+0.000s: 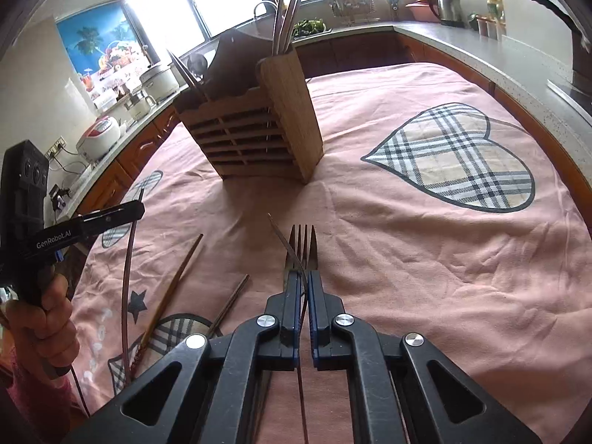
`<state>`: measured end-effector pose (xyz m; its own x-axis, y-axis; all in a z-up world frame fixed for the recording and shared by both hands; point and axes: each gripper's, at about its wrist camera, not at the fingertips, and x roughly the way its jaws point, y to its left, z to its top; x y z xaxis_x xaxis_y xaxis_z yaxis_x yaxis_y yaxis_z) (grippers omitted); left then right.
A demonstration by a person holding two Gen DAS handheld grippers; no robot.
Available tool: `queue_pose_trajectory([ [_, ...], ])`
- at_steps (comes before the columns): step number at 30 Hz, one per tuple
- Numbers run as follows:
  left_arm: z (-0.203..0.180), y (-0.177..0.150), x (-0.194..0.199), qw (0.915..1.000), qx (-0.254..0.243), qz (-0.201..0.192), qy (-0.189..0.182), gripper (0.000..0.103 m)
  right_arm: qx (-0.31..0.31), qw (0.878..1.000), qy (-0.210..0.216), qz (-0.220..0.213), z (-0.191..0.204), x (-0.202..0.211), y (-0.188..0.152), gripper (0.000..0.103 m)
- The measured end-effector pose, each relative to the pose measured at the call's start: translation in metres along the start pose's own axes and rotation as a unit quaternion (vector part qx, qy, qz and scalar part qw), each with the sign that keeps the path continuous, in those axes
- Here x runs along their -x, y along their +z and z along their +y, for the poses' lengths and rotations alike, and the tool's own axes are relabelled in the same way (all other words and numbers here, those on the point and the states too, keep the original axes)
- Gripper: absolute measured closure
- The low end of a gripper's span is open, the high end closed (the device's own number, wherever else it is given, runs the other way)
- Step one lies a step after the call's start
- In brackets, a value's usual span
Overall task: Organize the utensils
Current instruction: 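Close the right tool on a metal fork, then carry the fork in the right tool up over the wooden holder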
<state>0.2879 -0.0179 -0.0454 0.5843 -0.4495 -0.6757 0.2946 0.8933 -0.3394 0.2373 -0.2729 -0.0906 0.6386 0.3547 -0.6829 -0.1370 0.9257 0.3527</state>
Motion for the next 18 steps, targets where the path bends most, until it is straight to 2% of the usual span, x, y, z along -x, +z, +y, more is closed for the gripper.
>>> queue_pose_trajectory([
  [5, 0.006, -0.007, 0.03, 0.9996, 0.011, -0.027, 0.004, 0.099, -0.021, 0.999, 0.007, -0.033, 0.0, 0.02, 0.003, 0.099],
  [18, 0.015, -0.026, 0.085, 0.9955, 0.045, -0.083, 0.002, 0.099, -0.035, 0.996, 0.011, -0.08, 0.009, 0.053, -0.008, 0.099],
])
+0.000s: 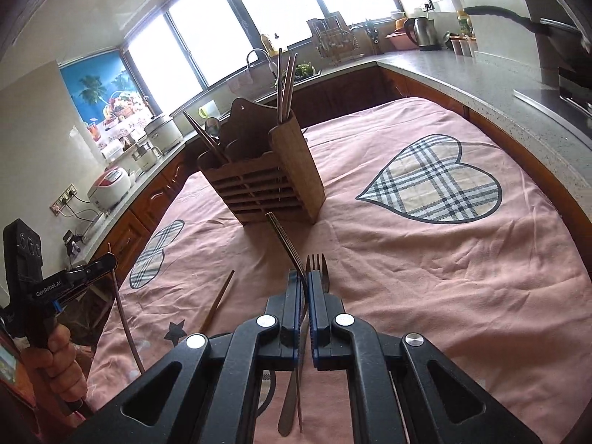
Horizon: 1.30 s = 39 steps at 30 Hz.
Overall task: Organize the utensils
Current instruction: 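Carry the fork in the right tool up over the wooden holder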
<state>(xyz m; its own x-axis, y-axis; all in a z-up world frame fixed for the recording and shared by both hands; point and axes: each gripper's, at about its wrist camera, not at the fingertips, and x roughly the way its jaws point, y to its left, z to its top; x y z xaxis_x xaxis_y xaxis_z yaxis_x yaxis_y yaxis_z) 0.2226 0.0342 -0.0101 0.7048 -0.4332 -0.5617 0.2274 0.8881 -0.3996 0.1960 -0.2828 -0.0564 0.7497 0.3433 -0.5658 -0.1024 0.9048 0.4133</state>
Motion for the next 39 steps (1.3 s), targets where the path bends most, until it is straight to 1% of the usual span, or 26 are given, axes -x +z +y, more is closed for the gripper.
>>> queue_pose_trajectory([
  [7, -0.001, 0.001, 0.028, 0.9989, 0.012, -0.046, -0.006, 0.099, 0.01, 0.999, 0.011, -0.034, 0.017, 0.021, 0.005, 0.099],
  [12, -0.001, 0.002, 0.041, 0.9974, 0.017, -0.069, -0.007, 0.099, 0.015, 0.998, 0.018, -0.053, 0.025, 0.031, 0.009, 0.099],
  [27, -0.002, 0.01, 0.059, 0.9942, 0.027, -0.102, -0.018, 0.099, 0.012, 0.997, 0.026, -0.068, 0.028, 0.03, 0.016, 0.099],
  [34, 0.001, 0.019, 0.057, 0.9927, 0.034, -0.114, -0.02, 0.099, 0.006, 0.996, 0.033, -0.079, 0.028, 0.024, 0.024, 0.099],
  [39, 0.0, 0.029, 0.053, 0.9915, 0.034, -0.123, -0.023, 0.099, 0.007, 0.996, 0.038, -0.078, 0.03, 0.013, 0.032, 0.099],
])
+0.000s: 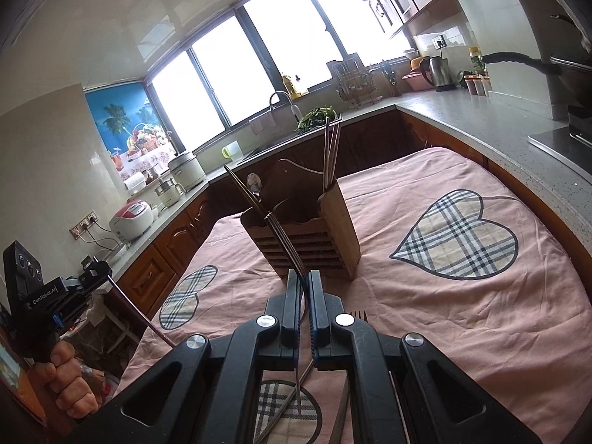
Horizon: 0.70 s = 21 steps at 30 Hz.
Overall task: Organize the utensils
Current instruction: 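Carry the fork in the right tool up over the wooden holder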
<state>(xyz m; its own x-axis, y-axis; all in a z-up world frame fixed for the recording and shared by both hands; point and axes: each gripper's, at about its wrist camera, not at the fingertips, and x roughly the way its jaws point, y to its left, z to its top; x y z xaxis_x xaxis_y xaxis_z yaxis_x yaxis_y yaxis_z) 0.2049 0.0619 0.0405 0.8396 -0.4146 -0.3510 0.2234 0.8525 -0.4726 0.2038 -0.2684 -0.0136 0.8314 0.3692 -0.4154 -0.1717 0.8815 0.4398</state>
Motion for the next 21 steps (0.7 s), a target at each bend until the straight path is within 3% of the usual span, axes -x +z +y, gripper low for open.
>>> queue_pose_trajectory([
  [11, -0.005, 0.036, -0.022, 0.9995, 0.0, -0.03, -0.013, 0.099, 0.002, 1.0, 0.009, -0.029, 0.006, -0.027, 0.032, 0.099],
  [21, -0.021, 0.091, -0.038, 0.9948, -0.024, -0.096, -0.027, 0.099, 0.016, 0.997, 0.008, -0.076, 0.014, -0.052, 0.084, 0.099],
])
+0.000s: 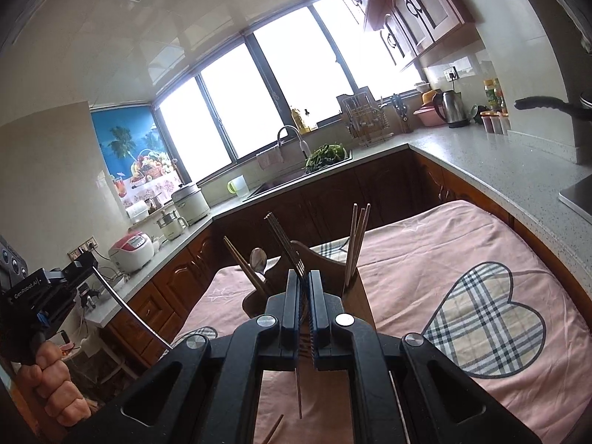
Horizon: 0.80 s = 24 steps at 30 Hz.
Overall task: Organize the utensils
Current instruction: 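Carry the fork in the right tool up over the wooden holder, then lower the fork into the holder and open the right tool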
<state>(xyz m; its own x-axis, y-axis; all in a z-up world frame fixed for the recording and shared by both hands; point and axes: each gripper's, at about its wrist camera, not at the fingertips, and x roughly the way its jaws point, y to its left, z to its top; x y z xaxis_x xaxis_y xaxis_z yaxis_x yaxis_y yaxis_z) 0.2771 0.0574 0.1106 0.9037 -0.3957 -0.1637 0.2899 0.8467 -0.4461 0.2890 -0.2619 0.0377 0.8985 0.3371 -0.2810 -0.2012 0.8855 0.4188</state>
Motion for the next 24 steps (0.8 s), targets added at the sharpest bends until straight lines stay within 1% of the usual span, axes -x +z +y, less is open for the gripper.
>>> queue_pose_trajectory([
  [6, -0.007, 0.026, -0.024, 0.9995, -0.017, -0.027, -0.007, 0.099, 0.001, 0.999, -0.004, -0.037, 0.0, -0.021, 0.026, 0.099],
  [8, -0.008, 0.03, -0.035, 0.9991, -0.024, -0.035, -0.005, 0.099, 0.005, 0.999, -0.006, -0.046, 0.0, -0.029, 0.031, 0.099],
  [11, -0.006, 0.032, -0.054, 0.999, -0.025, -0.037, -0.001, 0.099, 0.017, 0.998, -0.013, -0.053, 0.001, -0.044, 0.036, 0.099],
  [16, 0.003, 0.025, -0.089, 0.9996, -0.013, -0.025, 0.009, 0.099, 0.035, 0.997, -0.03, -0.055, 0.0, -0.066, 0.034, 0.099],
  [24, 0.021, -0.013, -0.135, 0.9991, 0.002, 0.021, 0.037, 0.099, 0.05, 0.997, -0.034, -0.038, -0.008, -0.091, 0.005, 0.099],
])
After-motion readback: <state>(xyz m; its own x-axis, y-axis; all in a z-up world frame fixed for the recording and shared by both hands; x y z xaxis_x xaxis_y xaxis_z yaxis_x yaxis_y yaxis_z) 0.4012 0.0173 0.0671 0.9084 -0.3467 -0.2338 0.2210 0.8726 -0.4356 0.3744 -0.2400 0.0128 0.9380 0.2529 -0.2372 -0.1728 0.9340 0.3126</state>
